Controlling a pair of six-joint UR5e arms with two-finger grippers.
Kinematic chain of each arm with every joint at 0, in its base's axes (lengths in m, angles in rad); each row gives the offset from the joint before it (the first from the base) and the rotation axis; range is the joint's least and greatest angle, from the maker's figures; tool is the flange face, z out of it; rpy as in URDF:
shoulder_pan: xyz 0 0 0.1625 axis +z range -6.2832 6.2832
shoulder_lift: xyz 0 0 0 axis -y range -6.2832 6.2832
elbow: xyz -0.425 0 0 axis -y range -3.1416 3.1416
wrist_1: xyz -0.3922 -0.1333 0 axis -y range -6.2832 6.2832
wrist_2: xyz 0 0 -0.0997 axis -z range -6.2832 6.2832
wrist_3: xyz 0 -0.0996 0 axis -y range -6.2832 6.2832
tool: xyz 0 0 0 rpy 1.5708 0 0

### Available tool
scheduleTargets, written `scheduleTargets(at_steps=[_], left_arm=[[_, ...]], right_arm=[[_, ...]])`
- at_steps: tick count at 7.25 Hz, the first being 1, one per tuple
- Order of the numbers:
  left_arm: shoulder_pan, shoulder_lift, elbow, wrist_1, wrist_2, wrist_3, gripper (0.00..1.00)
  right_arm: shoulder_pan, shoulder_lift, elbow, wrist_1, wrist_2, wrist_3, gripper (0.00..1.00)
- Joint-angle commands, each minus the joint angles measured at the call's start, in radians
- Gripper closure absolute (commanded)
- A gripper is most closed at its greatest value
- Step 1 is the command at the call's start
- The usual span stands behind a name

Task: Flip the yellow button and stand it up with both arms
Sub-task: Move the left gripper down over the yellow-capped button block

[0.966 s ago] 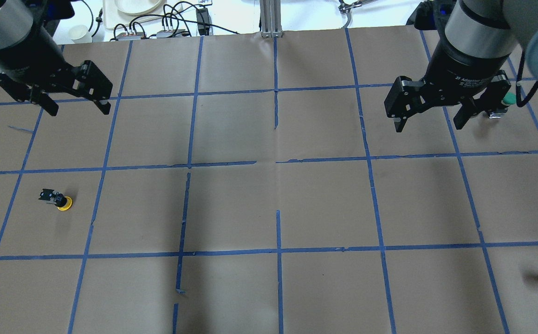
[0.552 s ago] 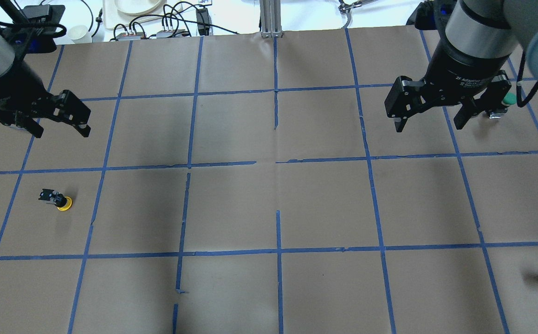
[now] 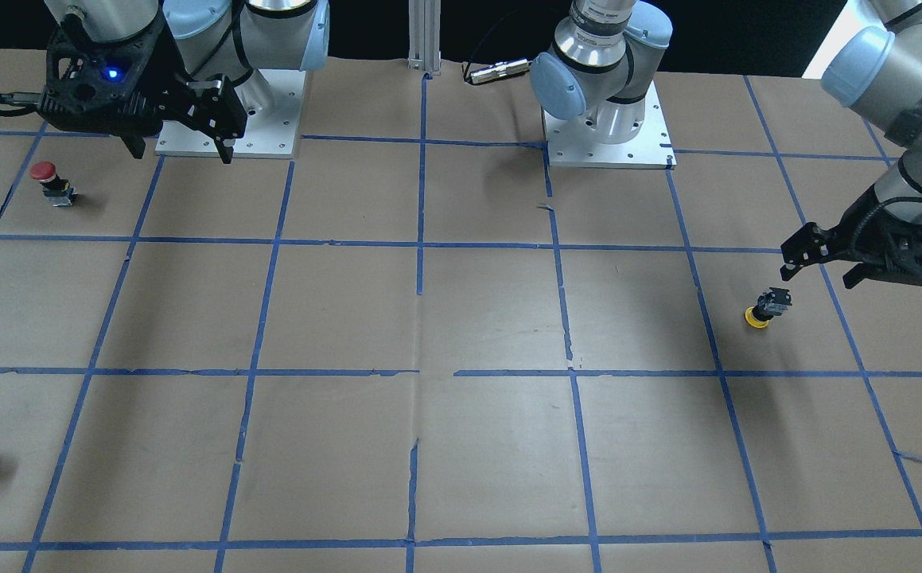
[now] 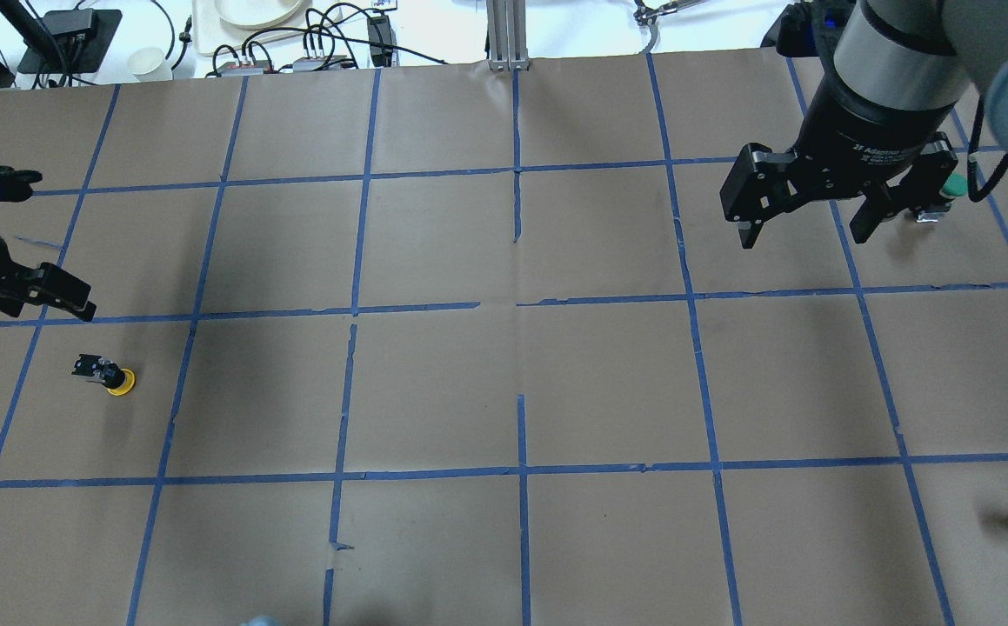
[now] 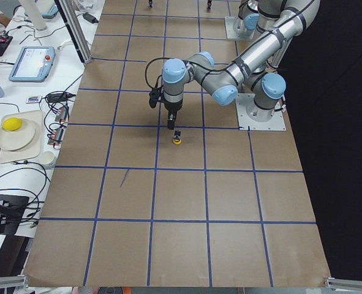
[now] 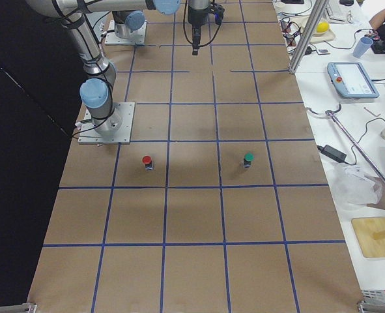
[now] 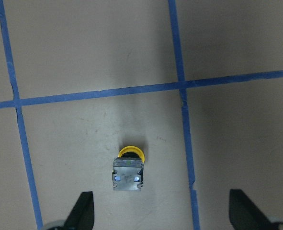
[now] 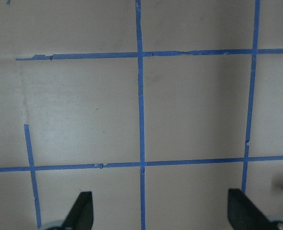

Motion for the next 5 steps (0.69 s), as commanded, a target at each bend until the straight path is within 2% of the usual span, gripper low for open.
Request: scheduleTargets(at_steps=[1, 3, 5], left_arm=[[0.052, -0.086, -0.051, 0.105, -0.009, 0.161, 0.01], [0.054, -0.091, -0.118, 0.206, -0.012, 0.183, 0.01], [0.049, -0.085, -0.139, 0.214, -0.044, 0.162, 0.01]], right_arm=[[0.000, 0.000, 0.002, -0.001, 0.000, 0.000, 0.00], [-0.003, 0.002, 0.002, -0.001, 0.001, 0.001, 0.00], [-0.006, 0.002, 0.002, 0.000, 0.000, 0.001, 0.00]])
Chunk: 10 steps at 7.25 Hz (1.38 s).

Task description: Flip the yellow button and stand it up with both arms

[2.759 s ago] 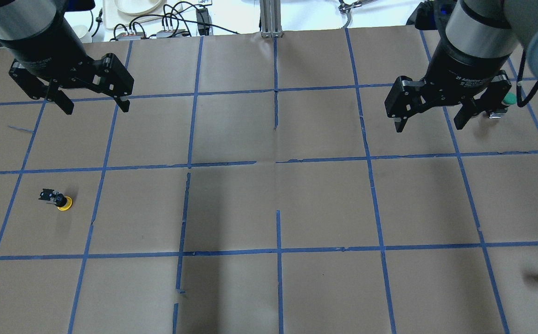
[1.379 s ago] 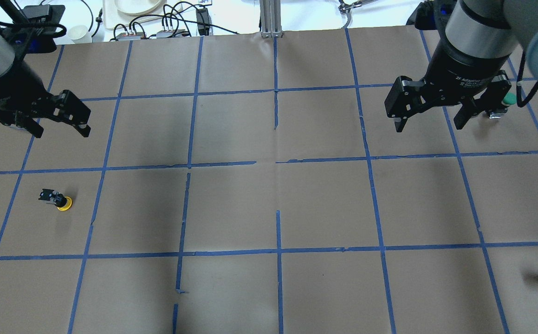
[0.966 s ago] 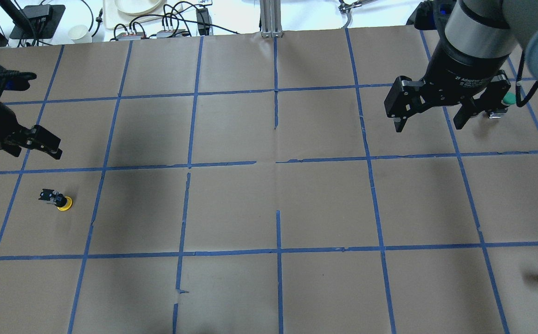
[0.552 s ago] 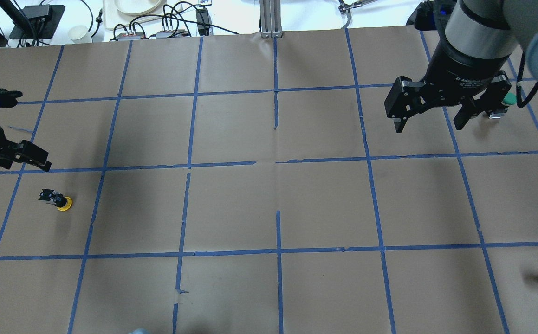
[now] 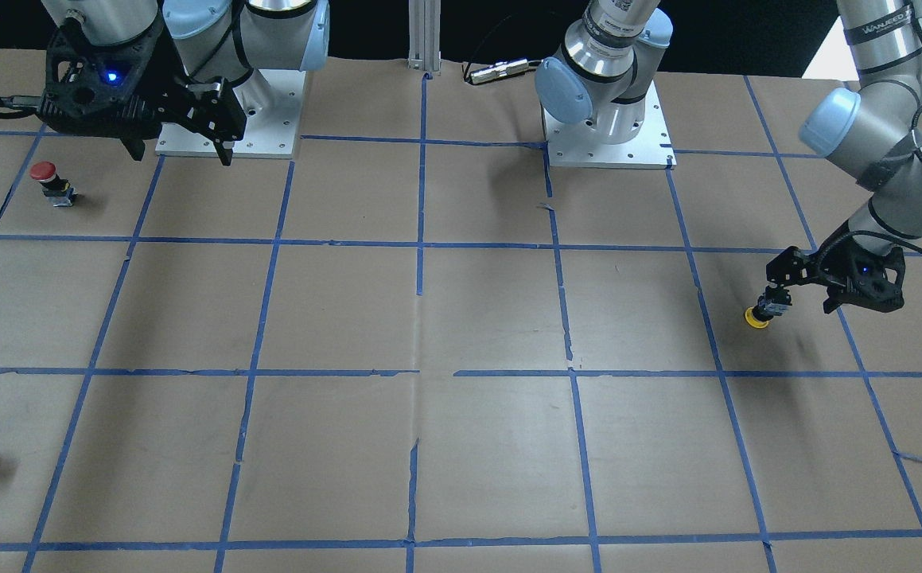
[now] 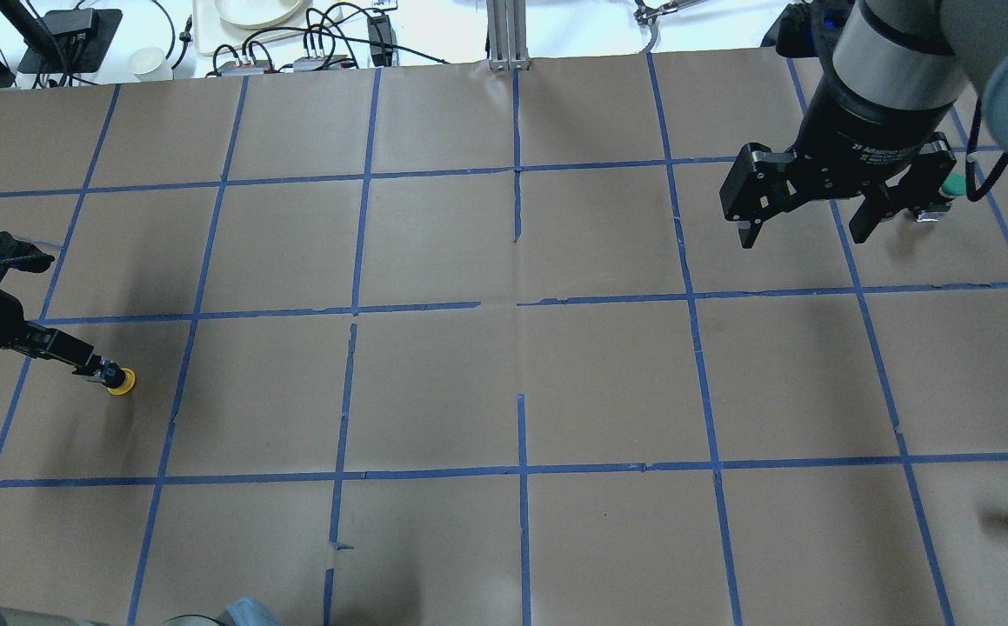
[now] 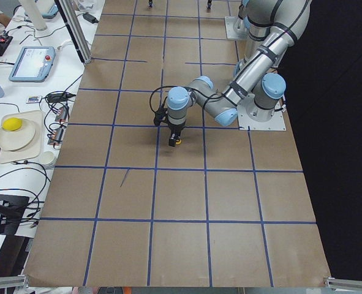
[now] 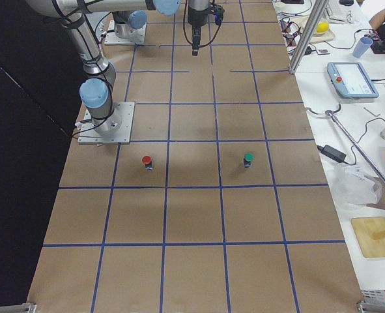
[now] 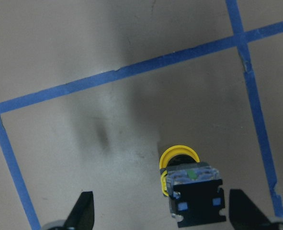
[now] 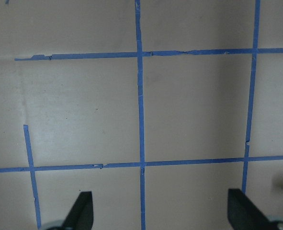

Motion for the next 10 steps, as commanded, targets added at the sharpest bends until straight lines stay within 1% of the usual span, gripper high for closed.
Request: scheduleTargets(at_steps=[1, 4, 7, 8, 10], left_arm=[[-0.004, 0.006, -0.038, 0.040, -0.020, -0.016, 0.01], [-0.004, 0.006, -0.040, 0.052, -0.015, -0.063, 0.02], [-0.007, 0.003, -0.043, 0.051, -0.017, -0.068, 0.02], [-0.007, 0.003, -0.046, 0.052, -0.012, -0.064, 0.06], [-0.007, -0.002, -0.046, 0.052, -0.014, -0.070, 0.07]], right_arm=[[-0.004, 0.001, 0.000, 0.001, -0.001, 0.000, 0.00], [-0.004, -0.001, 0.002, 0.006, -0.001, 0.000, 0.00], [-0.004, -0.001, 0.002, 0.007, -0.001, 0.000, 0.00], [-0.006, -0.001, 0.002, 0.003, -0.001, 0.000, 0.00], [-0.006, 0.006, 0.003, 0.004, -0.001, 0.000, 0.00]])
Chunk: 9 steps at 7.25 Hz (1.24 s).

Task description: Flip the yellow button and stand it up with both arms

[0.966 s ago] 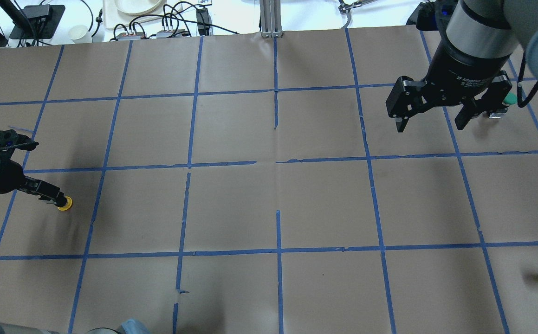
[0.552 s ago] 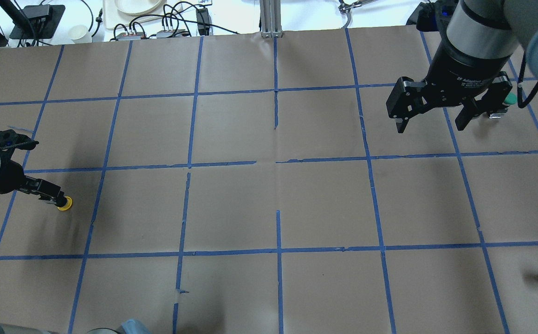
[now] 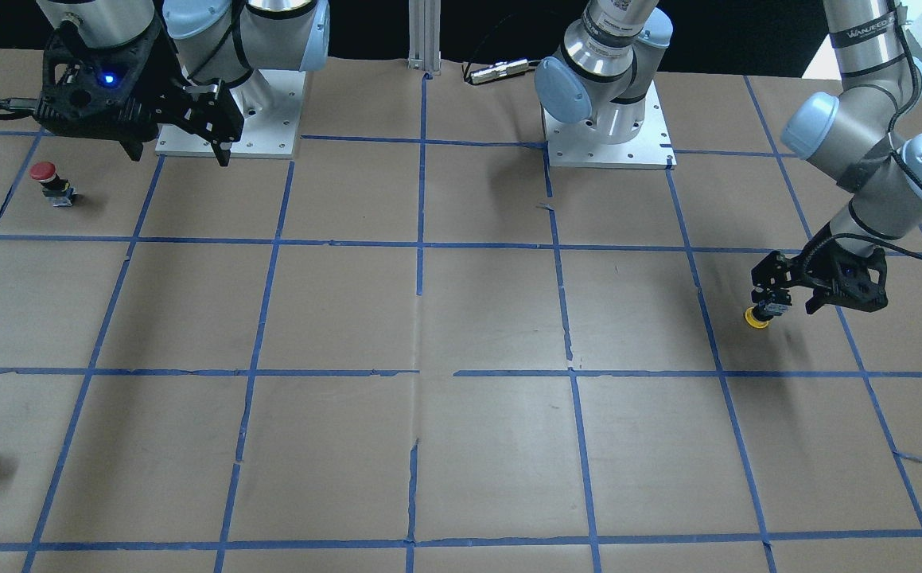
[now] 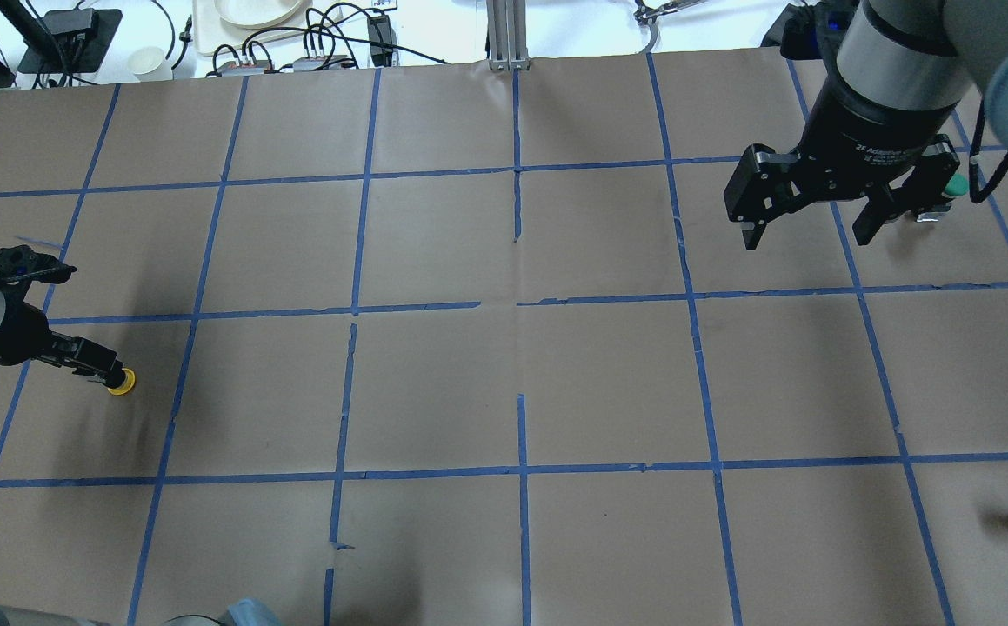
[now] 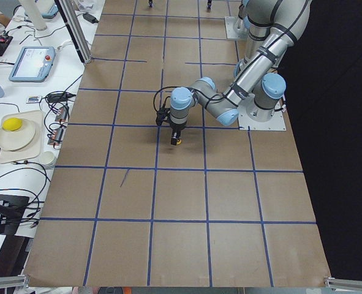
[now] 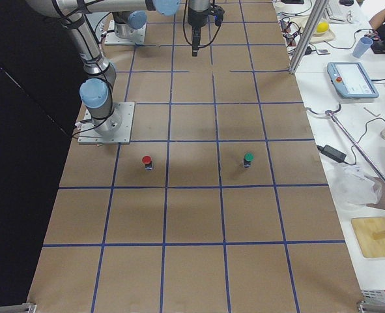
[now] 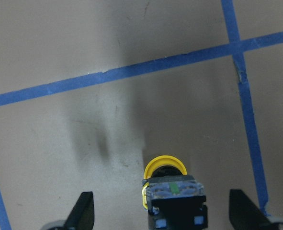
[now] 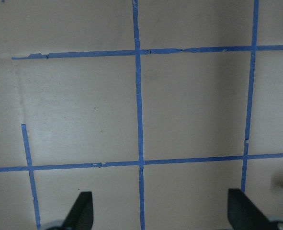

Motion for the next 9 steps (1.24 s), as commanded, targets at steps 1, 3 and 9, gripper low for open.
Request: scheduleTargets(at_steps=[1, 3, 9], left_arm=[[0.000, -0.005, -0.002, 0.000, 0.000, -0.002, 0.11], [-0.006, -0.003, -0.002, -0.002, 0.001, -0.002, 0.19], [-0.008, 0.015, -0.002, -0.008, 0.006, -0.005, 0.69]], right_arm=[[0.000, 0.001, 0.001, -0.001, 0.000, 0.000, 0.00], [-0.008, 0.001, 0.016, -0.004, 0.000, 0.050, 0.00], [-0.031, 0.009, 0.016, -0.016, 0.002, 0.227, 0.00]])
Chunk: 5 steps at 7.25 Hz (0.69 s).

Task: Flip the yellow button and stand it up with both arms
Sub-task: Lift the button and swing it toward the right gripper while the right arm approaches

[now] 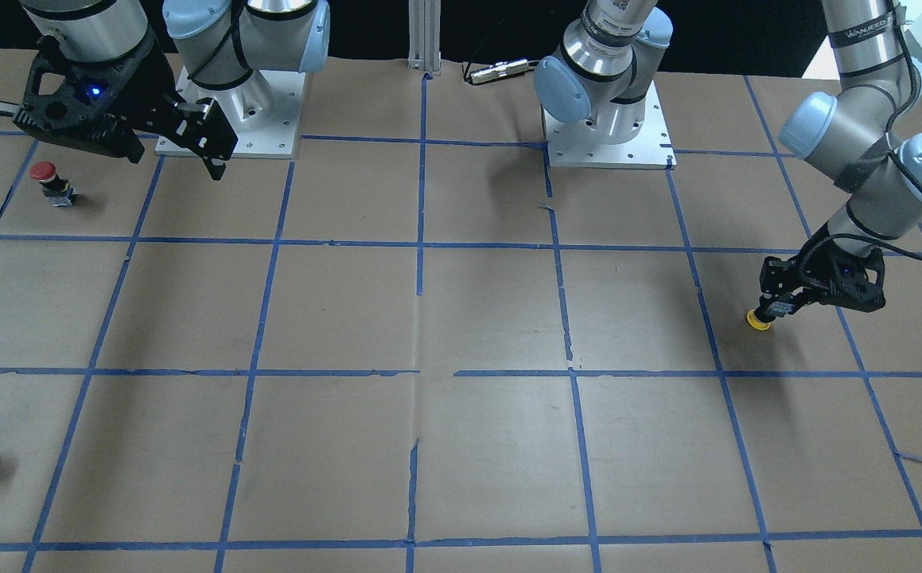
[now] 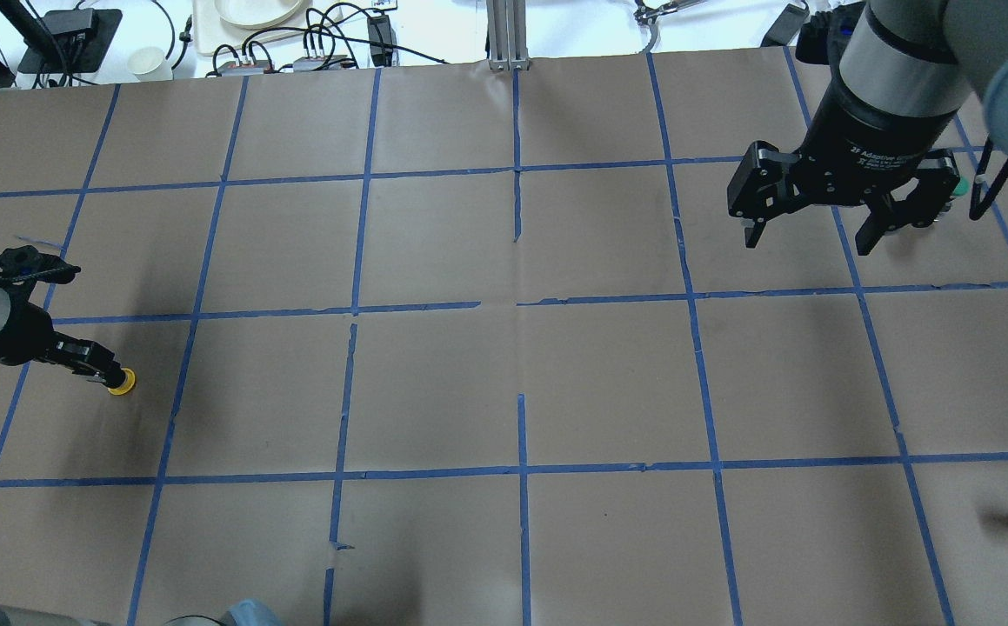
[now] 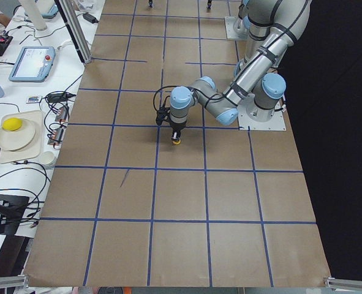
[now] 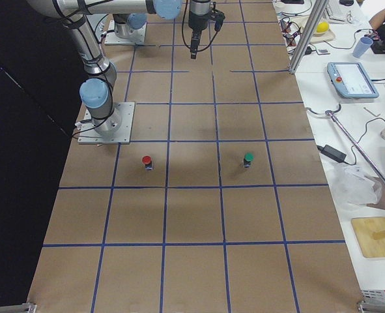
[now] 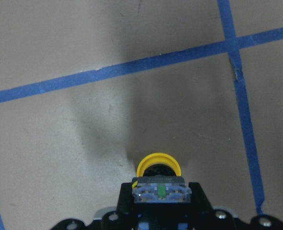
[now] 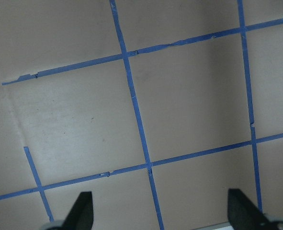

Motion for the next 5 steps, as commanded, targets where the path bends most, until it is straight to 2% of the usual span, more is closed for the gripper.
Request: scheduleTargets(at_steps=[1, 2, 3, 4, 5], left_arm=[[-0.002, 0.020, 0.002, -0.017, -0.007, -0.014, 0.71], [-0.019, 0.064, 0.012, -0.103, -0.031, -0.074, 0.71], [-0.095, 0.122, 0.014, -0.165, -0.077, -0.158, 0.71], [-0.196, 0.167, 0.015, -0.185, -0.088, -0.256, 0.71], [-0.265, 0.198, 0.015, -0.225, -0.182, -0.289, 0.72]], right_arm=[[-0.014, 0.007, 0.000, -0.025, -0.002, 0.101, 0.00], [-0.020, 0.026, -0.006, -0.087, 0.008, 0.183, 0.00], [-0.022, 0.040, -0.018, -0.085, 0.020, 0.274, 0.00], [-0.030, 0.043, -0.021, -0.094, 0.159, 0.410, 0.00], [-0.046, 0.043, -0.023, -0.094, 0.266, 0.522, 0.00]])
